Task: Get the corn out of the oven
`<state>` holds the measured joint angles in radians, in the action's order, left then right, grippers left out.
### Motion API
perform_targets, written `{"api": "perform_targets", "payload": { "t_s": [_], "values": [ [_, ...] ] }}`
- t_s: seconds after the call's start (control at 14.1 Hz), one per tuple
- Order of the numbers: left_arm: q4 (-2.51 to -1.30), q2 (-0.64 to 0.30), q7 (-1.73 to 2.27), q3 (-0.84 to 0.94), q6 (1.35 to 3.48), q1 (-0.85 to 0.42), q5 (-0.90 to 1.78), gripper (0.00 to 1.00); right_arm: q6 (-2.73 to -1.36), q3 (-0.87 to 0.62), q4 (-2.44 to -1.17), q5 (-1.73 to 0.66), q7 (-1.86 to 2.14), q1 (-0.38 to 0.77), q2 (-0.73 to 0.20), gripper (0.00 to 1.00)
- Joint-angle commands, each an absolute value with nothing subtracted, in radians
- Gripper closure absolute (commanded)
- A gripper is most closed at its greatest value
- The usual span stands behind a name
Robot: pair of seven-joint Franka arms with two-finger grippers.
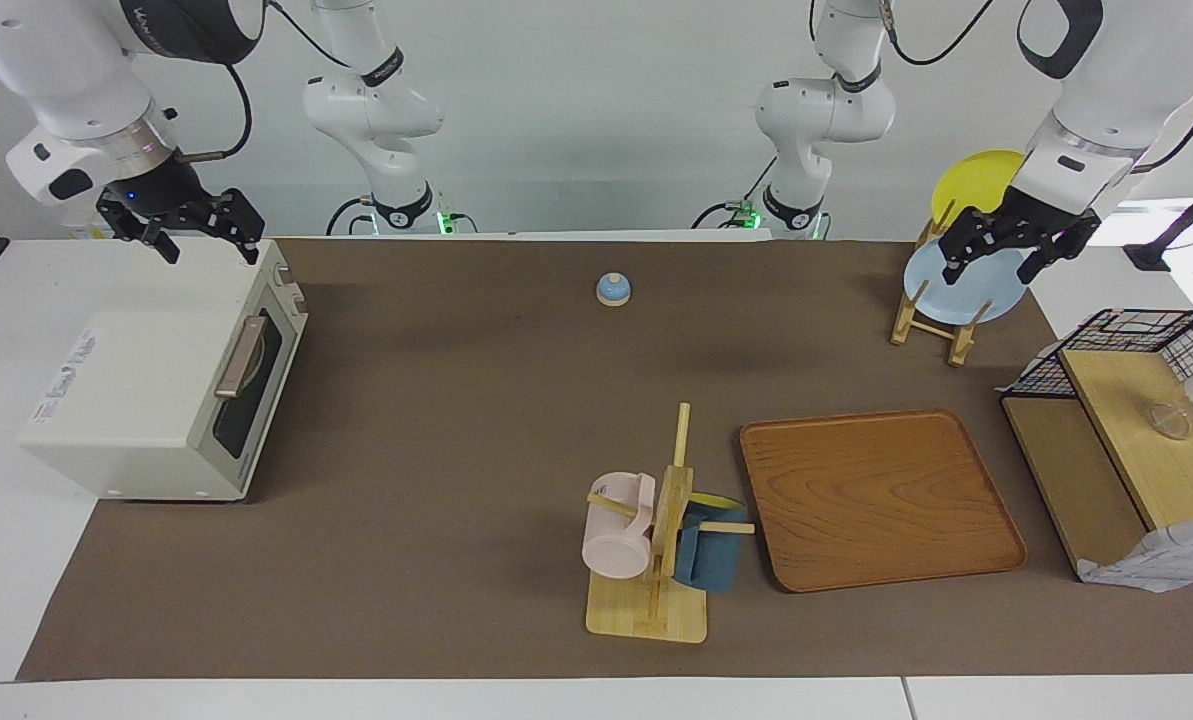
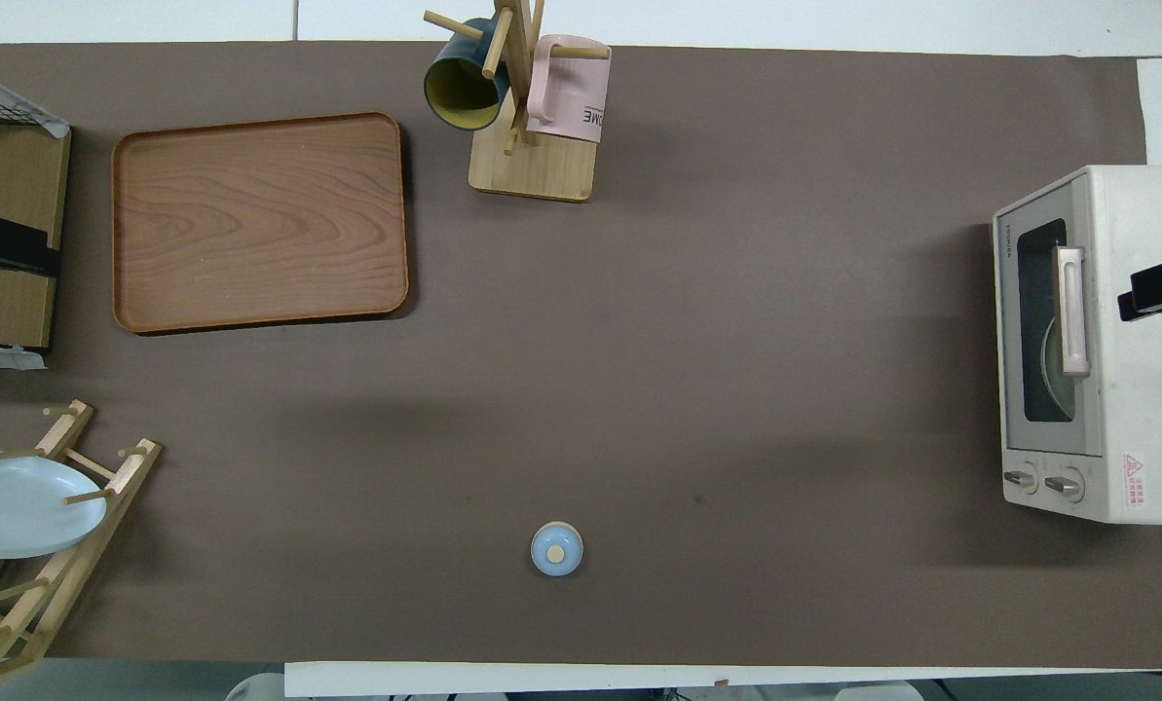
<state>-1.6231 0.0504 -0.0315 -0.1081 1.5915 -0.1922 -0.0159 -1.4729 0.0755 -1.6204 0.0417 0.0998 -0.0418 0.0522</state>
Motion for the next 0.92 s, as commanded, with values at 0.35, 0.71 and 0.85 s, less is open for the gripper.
{"api": "perform_targets", "payload": {
  "t_s": [0.35,0.71,0.85],
  "values": [
    [-1.62,0.057,-0.032,-0.109,1.572,-0.193,-0.015,0.0,-1.546,0.068,-1.661,0.052,0.107,-0.045,0.063,0.27],
    [-1.62,0.057,-0.032,-0.109,1.571,-0.193,-0.015,0.0,-1.735,0.071,-1.771,0.067,0.241,-0.071,0.026,1.0],
    [-1.618,0.057,-0.032,-0.11,1.571,-0.195,-0.015,0.0,-1.741,0.071,-1.779,0.069,0.239,-0.077,-0.004,1.0]
  ]
}}
